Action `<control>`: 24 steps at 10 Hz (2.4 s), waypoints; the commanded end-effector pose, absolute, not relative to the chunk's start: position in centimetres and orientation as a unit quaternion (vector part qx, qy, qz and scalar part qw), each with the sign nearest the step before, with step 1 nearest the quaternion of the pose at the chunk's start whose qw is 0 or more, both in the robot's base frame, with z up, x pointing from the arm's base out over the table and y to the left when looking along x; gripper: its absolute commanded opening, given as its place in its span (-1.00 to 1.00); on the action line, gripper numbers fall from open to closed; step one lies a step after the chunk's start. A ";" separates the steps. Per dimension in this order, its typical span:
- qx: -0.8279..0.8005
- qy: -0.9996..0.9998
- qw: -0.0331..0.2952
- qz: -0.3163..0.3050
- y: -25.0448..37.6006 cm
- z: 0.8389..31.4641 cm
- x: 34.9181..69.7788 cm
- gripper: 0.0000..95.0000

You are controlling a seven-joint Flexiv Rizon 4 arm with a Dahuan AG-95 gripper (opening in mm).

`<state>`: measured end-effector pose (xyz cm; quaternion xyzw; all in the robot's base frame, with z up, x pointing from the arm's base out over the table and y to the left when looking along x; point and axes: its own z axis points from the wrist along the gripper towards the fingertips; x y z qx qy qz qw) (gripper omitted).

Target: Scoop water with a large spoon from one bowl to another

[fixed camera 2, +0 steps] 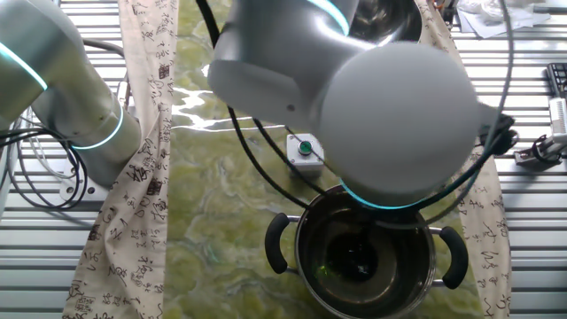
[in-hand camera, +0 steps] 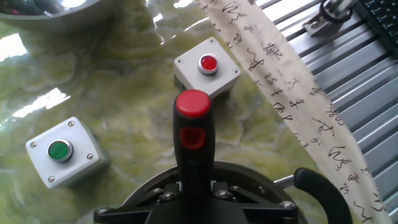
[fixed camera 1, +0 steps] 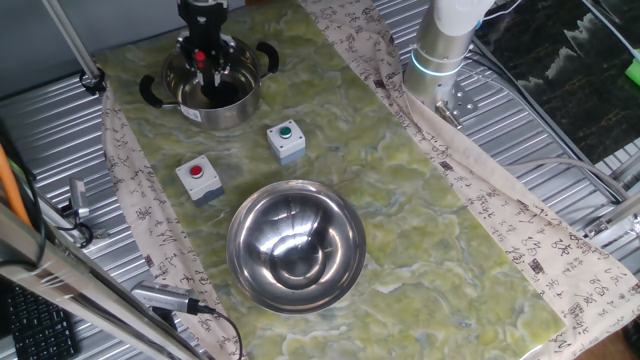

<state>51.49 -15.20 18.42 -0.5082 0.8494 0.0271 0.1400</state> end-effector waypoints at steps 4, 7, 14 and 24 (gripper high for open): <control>-0.511 0.847 0.145 0.023 -15.7 17.0 50.6 -1.00; -0.513 0.847 0.139 0.017 -15.8 16.3 50.6 -1.00; -0.515 0.846 0.137 0.010 -15.9 15.2 50.2 -1.00; -0.521 0.849 0.084 -0.043 -16.1 14.0 49.6 -1.00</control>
